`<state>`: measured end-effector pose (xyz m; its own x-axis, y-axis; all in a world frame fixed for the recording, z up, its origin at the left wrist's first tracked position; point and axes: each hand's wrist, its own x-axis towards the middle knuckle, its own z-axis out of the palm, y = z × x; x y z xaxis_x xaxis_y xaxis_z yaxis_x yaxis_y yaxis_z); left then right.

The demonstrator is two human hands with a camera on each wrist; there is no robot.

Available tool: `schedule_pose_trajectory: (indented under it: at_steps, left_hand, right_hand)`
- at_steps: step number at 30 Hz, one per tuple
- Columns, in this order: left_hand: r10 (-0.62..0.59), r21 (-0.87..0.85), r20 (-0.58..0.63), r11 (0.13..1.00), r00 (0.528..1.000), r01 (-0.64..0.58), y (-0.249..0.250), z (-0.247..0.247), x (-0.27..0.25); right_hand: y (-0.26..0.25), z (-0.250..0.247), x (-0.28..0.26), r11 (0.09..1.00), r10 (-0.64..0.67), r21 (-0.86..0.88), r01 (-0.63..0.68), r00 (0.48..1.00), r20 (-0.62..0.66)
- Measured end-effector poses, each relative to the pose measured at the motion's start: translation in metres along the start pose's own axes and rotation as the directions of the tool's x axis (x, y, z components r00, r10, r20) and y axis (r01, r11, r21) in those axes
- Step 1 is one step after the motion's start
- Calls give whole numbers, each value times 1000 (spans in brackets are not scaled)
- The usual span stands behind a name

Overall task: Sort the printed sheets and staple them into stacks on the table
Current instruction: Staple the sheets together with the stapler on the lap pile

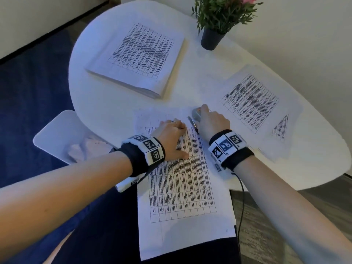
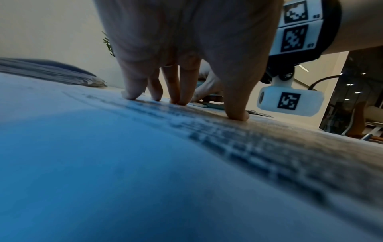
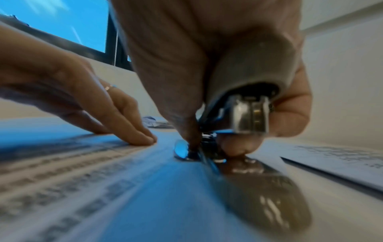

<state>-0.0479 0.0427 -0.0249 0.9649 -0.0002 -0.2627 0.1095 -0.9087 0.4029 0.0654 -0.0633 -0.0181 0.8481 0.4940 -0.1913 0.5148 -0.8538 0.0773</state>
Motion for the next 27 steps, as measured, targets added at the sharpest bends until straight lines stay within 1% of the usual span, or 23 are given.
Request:
schedule_pose_trajectory:
  at_steps: [2,3,5,7,8,9,12,14,18,21,23,25,27]
  left_hand:
    - [-5,0,6,1000,1000,5,1,-1,0]
    - [-8,-3,9,1000,1000,8,1,-1,0]
    - [-12,-9,13,1000,1000,12,1,-1,1]
    - [-18,-24,20,1000,1000,18,1,0,0]
    - [-18,-25,19,1000,1000,19,0,-1,0]
    - [-16,-23,20,1000,1000,16,0,0,-1]
    - [-8,-8,19,1000,1000,8,1,0,-1]
    - [-4,2,19,1000,1000,4,2,-1,-1]
    - [-5,9,17,1000,1000,5,2,-2,-2]
    - [-11,19,41,1000,999,10,3,-4,-1]
    - [10,21,80,1000,997,-12,2,-7,0]
    - [23,7,99,1000,995,-24,-3,-12,-2]
    - [-22,-23,43,999,999,23,-13,-14,-9]
  right_hand:
    - [0,-2,6,999,-40,-13,40,999,16]
    - [-1,-2,8,999,-39,-11,39,999,15]
    - [-8,-3,11,998,35,49,-36,999,35]
    - [-16,-4,12,974,156,153,-168,984,86]
    - [-18,-4,14,962,191,179,-206,977,95]
    - [-19,-4,16,962,195,178,-210,976,95]
    - [-17,-3,21,987,117,104,-121,992,42]
    - [-17,-5,21,990,98,94,-101,995,32]
    - [-27,-13,32,969,152,187,-160,987,59]
    - [-30,-20,40,952,133,270,-145,989,64]
    - [-27,-22,36,939,103,325,-110,994,40]
    - [-23,-20,25,942,48,331,-49,999,12]
    - [-23,-15,11,959,-22,283,16,1000,19]
